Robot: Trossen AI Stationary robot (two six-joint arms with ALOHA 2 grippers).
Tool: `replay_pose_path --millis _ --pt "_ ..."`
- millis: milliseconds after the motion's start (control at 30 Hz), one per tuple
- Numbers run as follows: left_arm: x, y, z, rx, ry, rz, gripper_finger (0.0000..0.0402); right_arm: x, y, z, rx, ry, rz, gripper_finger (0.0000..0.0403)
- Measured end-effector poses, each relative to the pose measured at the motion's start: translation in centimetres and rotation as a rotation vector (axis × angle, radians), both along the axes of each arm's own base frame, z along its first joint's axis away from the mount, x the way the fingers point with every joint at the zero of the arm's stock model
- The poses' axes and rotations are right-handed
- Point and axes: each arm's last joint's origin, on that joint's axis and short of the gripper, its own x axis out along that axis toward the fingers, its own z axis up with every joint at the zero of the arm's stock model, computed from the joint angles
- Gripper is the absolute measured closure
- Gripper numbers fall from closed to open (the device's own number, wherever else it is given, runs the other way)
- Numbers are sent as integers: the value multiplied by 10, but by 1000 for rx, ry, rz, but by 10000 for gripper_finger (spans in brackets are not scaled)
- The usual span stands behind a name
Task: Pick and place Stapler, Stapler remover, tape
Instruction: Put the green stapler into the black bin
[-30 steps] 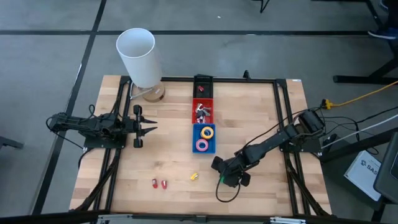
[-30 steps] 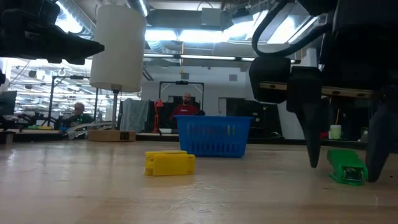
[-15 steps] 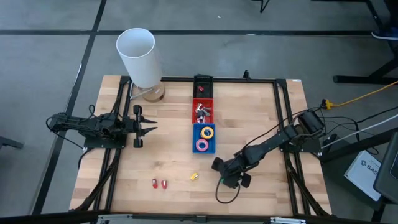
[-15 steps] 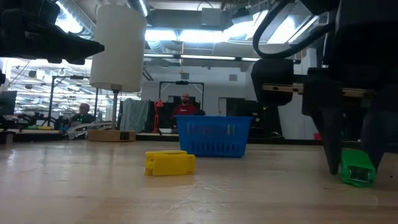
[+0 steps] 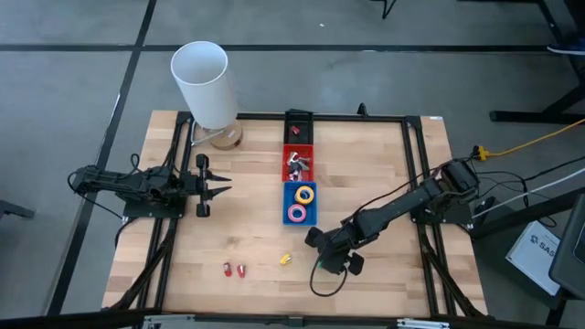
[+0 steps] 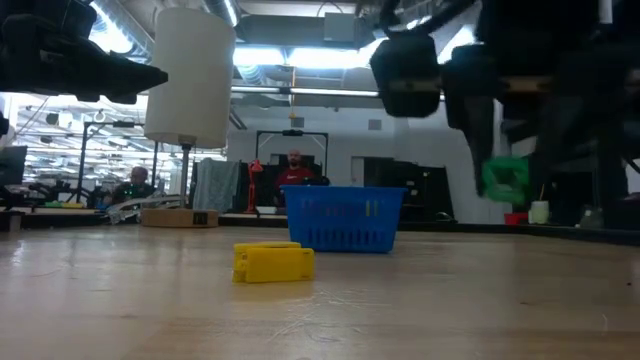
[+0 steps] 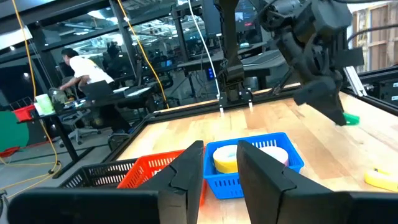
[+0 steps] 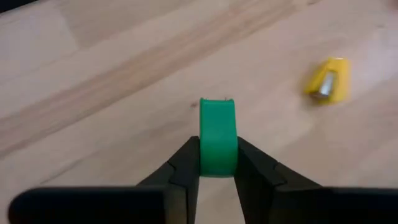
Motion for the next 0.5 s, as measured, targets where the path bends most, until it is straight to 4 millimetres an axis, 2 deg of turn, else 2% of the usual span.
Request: replay_pose_path --millis 100,500 --pt "0 0 0 0 0 0 311 2 -8 11 3 -9 -20 331" --pt "0 0 0 0 0 0 311 4 -54 67 68 -173 -139 325"
